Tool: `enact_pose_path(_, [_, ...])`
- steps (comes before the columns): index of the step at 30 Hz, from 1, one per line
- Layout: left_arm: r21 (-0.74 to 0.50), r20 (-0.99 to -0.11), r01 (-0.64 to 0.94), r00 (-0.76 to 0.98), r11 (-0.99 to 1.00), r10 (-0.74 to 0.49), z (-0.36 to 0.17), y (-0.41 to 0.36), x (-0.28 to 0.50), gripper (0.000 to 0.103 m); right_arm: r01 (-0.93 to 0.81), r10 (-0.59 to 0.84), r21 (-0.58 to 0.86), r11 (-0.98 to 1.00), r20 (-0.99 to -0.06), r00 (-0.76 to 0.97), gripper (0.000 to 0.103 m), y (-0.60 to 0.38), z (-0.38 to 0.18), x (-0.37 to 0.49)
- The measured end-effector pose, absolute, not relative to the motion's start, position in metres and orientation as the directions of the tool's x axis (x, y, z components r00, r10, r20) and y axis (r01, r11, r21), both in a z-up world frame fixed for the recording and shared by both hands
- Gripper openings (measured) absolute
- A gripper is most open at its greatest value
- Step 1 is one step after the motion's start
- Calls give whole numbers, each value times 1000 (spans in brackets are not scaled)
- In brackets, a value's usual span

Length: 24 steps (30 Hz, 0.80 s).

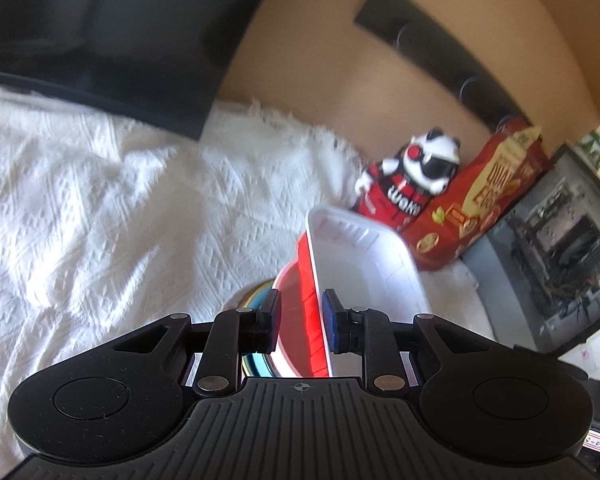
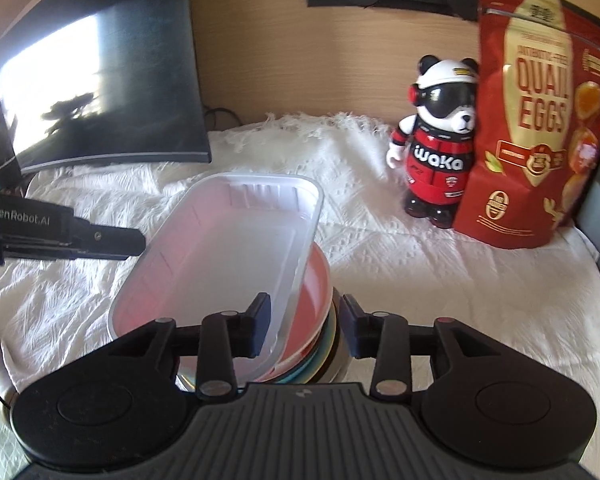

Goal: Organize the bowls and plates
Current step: 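Lower the tray onto the white bowl atop the stack with both tools, then open both tools and pull them back from the stack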

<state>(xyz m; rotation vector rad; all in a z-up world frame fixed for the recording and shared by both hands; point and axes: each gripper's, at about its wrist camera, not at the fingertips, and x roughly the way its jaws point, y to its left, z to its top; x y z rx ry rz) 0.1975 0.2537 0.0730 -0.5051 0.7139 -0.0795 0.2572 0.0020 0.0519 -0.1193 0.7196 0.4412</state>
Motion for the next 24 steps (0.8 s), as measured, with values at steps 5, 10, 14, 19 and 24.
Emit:
enact_pose_path(5, [-382,-510,-124,855,916,-98,88,243,157,24,-419,356,36,907,-597,719,43,-11,57,239])
enact_pose_path(10, [-284,-459,-149,888,947,2,88,202,100,20,-404,366,45,914,-523,770,54,-35,62,204])
enact_pose_path(14, [-202,-459,-202,884,958,89,82,159,48,17,-440,400,42,897,-500,768,57,-57,50,167])
enact_pose_path(19, [-34,-480,-274,848,961,224,69,109,6,16,-457,447,119,881,-525,725,58,-82,31,121])
enact_pose_path(24, [73,-449,-266,852,961,270,52,68,-28,16,-444,442,138,885,-546,712,58,-91,15,77])
